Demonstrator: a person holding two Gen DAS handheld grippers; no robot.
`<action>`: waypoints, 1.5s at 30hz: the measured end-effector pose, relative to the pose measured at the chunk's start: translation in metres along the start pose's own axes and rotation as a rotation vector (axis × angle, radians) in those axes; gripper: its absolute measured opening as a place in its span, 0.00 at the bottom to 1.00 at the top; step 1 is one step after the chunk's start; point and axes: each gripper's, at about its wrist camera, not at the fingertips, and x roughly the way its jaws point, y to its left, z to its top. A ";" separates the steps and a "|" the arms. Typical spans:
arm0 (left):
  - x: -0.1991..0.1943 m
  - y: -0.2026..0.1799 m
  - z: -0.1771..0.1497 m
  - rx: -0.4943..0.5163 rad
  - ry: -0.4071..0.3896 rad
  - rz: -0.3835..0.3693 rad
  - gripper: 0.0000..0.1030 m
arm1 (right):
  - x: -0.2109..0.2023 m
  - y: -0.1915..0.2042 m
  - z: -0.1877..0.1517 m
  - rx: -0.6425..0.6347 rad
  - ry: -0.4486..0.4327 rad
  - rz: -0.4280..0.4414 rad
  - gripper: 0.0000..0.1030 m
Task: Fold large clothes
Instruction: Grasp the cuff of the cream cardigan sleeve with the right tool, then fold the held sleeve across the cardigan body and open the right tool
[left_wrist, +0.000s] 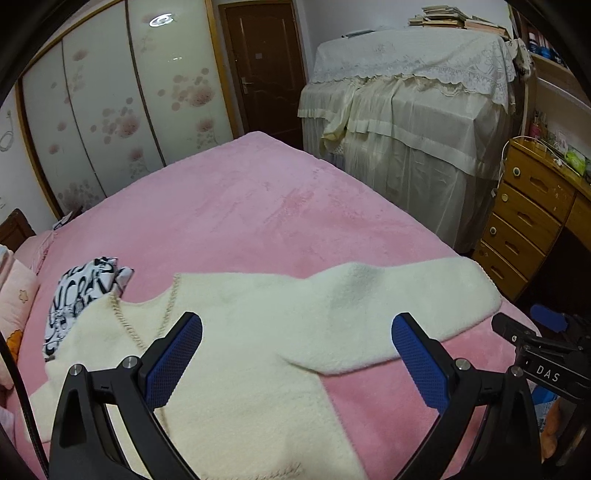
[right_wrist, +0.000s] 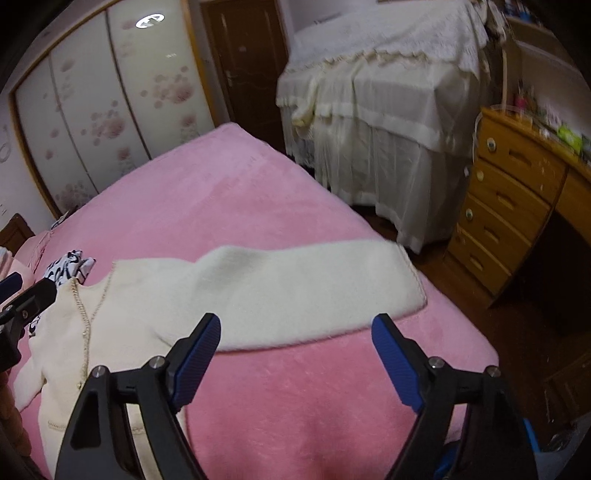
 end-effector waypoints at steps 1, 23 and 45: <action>0.008 -0.002 0.000 0.000 0.005 0.001 0.99 | 0.006 -0.005 -0.002 0.013 0.013 0.004 0.80; 0.147 -0.041 -0.040 -0.018 0.165 0.025 0.99 | 0.150 -0.119 -0.022 0.473 0.206 0.045 0.70; 0.071 0.094 -0.067 -0.292 0.135 -0.019 0.99 | 0.068 0.071 0.029 -0.036 -0.067 0.356 0.12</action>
